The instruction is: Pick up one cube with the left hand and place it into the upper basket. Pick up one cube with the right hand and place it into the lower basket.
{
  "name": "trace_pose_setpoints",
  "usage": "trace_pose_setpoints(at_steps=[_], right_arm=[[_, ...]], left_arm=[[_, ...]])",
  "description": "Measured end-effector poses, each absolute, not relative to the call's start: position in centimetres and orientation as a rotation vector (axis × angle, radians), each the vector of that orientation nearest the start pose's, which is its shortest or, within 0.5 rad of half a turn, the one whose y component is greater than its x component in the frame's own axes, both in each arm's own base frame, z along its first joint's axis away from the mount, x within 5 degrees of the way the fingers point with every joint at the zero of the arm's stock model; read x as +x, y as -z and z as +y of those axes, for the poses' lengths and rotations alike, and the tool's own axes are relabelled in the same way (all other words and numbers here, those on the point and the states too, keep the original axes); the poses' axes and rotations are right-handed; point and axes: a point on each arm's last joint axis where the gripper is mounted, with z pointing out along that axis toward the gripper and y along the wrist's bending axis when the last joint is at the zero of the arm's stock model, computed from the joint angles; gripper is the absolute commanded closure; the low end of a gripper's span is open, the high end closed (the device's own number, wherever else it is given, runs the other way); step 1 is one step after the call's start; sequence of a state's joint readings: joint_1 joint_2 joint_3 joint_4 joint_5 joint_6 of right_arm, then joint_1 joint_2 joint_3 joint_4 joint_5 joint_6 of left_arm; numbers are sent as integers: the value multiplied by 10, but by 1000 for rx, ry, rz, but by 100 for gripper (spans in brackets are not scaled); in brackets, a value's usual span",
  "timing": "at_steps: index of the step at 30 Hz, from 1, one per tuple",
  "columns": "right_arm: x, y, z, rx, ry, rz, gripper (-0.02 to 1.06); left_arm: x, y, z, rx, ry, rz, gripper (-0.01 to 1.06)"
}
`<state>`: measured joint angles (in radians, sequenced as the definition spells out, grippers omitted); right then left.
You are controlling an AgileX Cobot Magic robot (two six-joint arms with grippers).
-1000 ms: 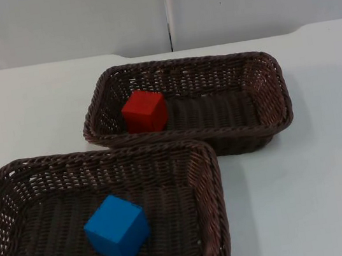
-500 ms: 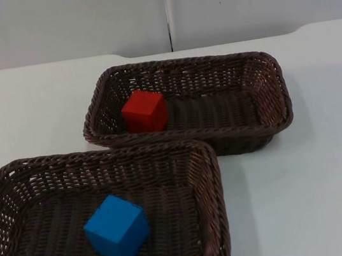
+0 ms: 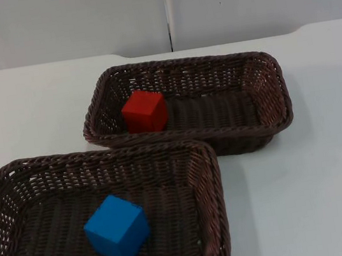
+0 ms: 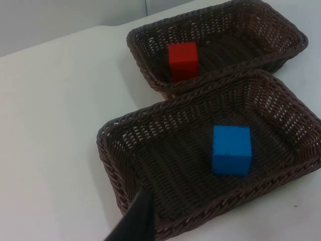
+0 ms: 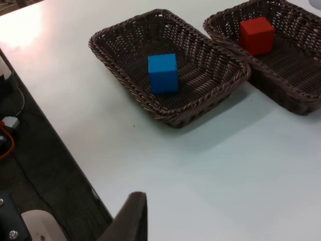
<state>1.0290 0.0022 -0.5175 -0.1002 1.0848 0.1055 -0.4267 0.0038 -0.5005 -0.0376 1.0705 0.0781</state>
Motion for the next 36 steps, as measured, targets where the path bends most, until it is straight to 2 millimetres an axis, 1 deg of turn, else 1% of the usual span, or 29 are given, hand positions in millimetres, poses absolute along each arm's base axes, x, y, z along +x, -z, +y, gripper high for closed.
trace_pose_setpoints(at_steps=[24,30,36], right_arm=[[3,-281,-11,-929,-579,1884,-1],[3,-281,-11,-929,-579,1884,-1],[3,-281,-11,-929,-579,1884,-1]], left_arm=[[-6,-277,-1,513,259,2002,0],[-5,-277,0,464,221,2012,0],[-5,-276,1,376,140,2028,0]])
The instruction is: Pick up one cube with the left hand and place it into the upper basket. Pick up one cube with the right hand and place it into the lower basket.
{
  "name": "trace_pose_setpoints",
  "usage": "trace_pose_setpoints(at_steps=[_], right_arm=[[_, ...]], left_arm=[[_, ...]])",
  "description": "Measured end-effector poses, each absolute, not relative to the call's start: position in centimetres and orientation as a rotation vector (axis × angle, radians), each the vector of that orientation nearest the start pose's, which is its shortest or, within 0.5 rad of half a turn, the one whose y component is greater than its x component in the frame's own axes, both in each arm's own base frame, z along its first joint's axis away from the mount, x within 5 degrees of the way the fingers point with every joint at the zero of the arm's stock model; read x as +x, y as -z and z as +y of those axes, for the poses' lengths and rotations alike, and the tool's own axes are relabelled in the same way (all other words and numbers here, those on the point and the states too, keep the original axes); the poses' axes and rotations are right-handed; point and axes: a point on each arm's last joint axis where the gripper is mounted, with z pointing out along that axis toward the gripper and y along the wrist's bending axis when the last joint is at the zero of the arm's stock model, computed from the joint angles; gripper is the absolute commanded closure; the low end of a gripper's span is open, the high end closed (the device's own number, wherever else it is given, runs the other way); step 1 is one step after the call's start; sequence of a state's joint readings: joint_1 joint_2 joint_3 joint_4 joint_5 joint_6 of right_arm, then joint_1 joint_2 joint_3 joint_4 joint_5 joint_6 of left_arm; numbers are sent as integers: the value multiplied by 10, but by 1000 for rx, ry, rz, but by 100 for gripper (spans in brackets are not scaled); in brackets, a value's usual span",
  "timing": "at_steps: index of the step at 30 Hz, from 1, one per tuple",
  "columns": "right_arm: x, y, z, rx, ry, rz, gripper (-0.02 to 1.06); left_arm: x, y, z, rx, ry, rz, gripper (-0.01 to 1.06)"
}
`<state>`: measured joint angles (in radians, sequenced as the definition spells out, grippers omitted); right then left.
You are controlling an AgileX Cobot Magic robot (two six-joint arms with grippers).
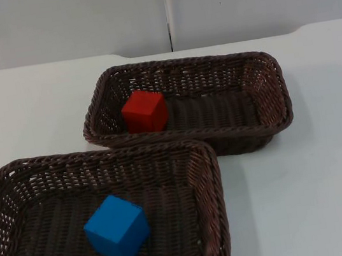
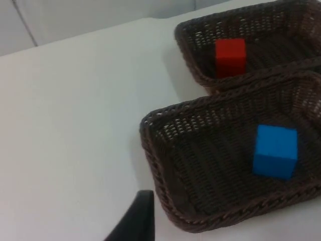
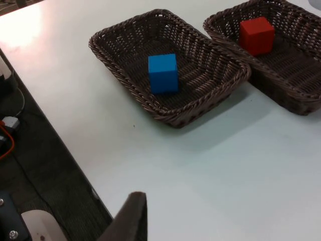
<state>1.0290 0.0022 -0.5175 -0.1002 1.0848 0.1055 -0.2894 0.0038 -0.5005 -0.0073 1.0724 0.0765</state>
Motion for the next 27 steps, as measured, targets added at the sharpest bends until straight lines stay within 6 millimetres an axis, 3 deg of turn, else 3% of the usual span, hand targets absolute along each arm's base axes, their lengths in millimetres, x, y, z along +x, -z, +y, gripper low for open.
trace_pose_setpoints(at_steps=[18,27], right_arm=[[3,-281,-11,-929,-579,1884,-1],[3,-281,-11,-929,-579,1884,-1]], left_arm=[[-5,-277,0,120,-23,2054,0],[-5,-277,0,82,-45,2056,0]])
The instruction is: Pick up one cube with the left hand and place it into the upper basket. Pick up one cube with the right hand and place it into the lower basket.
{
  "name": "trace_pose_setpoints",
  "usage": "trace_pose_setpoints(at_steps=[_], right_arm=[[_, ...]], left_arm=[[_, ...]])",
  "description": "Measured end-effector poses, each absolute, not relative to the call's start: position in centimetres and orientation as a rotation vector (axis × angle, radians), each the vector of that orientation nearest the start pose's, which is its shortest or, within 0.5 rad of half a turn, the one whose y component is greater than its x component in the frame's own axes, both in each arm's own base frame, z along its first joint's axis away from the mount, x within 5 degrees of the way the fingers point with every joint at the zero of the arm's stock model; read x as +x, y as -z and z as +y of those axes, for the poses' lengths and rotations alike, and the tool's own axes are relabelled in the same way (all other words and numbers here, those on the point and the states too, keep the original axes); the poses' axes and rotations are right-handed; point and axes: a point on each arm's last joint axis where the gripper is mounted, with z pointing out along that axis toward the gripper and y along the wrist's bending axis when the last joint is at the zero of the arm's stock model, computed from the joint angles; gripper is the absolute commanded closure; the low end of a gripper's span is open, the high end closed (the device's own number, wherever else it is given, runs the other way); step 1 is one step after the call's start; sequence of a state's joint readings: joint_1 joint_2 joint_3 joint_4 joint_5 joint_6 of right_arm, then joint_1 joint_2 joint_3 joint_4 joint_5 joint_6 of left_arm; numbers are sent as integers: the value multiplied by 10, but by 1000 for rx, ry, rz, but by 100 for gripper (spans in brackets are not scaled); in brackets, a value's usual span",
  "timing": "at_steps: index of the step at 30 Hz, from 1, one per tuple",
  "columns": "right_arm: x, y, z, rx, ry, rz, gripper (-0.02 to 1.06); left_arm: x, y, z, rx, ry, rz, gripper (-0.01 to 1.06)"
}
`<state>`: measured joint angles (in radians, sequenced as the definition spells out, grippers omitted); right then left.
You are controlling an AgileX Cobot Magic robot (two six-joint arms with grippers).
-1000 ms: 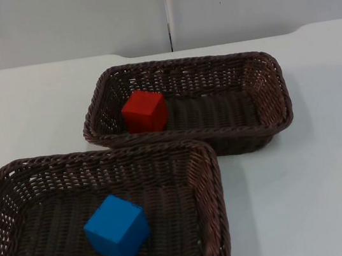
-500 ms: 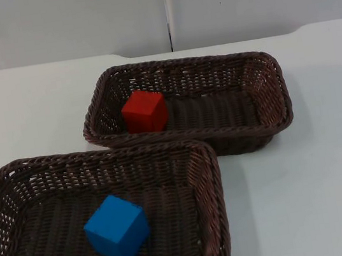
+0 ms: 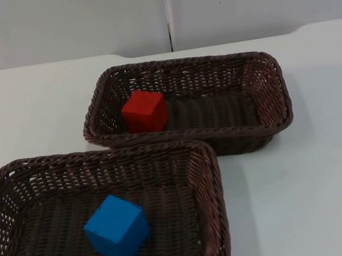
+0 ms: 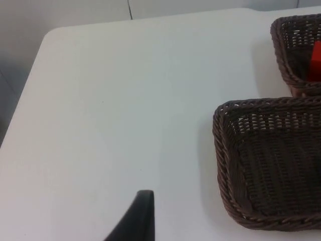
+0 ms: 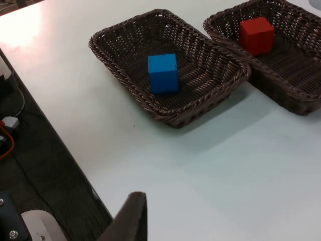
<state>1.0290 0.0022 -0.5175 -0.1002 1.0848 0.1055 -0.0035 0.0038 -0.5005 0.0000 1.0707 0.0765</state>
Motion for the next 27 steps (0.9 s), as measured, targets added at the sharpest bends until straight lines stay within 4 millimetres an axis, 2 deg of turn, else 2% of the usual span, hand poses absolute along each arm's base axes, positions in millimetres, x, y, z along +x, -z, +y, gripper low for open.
trace_pose_setpoints(at_steps=[7,27], right_arm=[[3,-281,-11,-900,-561,1894,-1],[-2,-281,-11,-471,-301,2008,-1]], left_arm=[[-5,-277,0,82,-45,2056,0],[-5,-277,0,82,-45,2056,0]])
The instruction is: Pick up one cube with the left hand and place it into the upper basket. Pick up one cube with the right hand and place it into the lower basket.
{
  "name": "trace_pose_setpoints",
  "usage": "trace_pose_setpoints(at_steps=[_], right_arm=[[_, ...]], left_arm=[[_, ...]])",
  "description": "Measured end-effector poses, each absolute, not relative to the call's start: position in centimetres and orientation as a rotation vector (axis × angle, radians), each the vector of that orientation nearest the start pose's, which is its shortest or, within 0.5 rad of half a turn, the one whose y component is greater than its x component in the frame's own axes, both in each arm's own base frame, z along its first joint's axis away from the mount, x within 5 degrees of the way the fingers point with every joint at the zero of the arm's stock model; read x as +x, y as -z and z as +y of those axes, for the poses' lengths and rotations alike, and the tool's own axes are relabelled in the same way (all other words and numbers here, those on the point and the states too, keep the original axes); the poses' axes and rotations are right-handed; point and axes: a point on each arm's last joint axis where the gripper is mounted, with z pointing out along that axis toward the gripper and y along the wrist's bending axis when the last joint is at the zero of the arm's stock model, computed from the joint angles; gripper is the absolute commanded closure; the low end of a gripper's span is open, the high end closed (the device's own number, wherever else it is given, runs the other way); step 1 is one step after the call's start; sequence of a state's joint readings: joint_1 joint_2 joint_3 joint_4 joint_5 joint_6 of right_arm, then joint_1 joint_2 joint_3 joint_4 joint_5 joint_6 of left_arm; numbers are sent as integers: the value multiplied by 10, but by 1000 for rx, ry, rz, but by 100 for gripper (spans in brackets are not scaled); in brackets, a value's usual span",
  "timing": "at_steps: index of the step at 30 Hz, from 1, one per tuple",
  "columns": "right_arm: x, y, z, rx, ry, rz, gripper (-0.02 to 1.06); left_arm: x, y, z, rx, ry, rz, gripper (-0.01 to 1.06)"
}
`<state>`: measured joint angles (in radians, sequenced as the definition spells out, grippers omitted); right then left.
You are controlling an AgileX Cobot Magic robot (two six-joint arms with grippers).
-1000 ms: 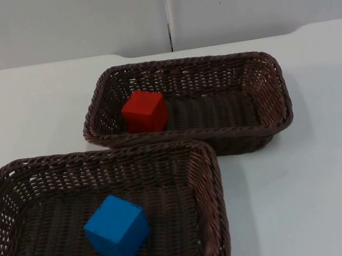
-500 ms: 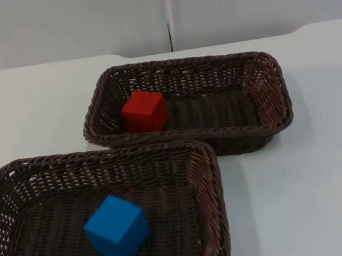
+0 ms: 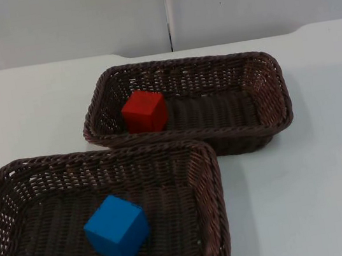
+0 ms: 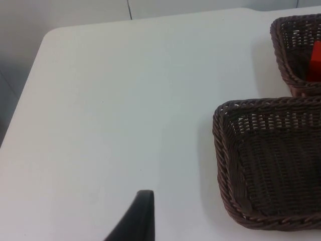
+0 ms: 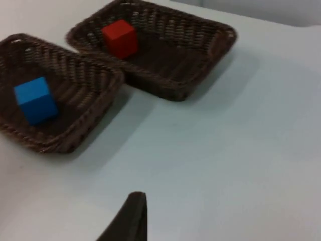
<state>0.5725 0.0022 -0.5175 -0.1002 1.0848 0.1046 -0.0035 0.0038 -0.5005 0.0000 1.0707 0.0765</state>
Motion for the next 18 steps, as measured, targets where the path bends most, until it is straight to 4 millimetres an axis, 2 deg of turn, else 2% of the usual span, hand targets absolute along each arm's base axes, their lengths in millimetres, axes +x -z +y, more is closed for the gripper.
trace_pose_setpoints(at_steps=[18], right_arm=[[-6,-281,-10,-114,-84,2047,-1]], left_arm=[[-5,-277,0,80,-44,2056,0]])
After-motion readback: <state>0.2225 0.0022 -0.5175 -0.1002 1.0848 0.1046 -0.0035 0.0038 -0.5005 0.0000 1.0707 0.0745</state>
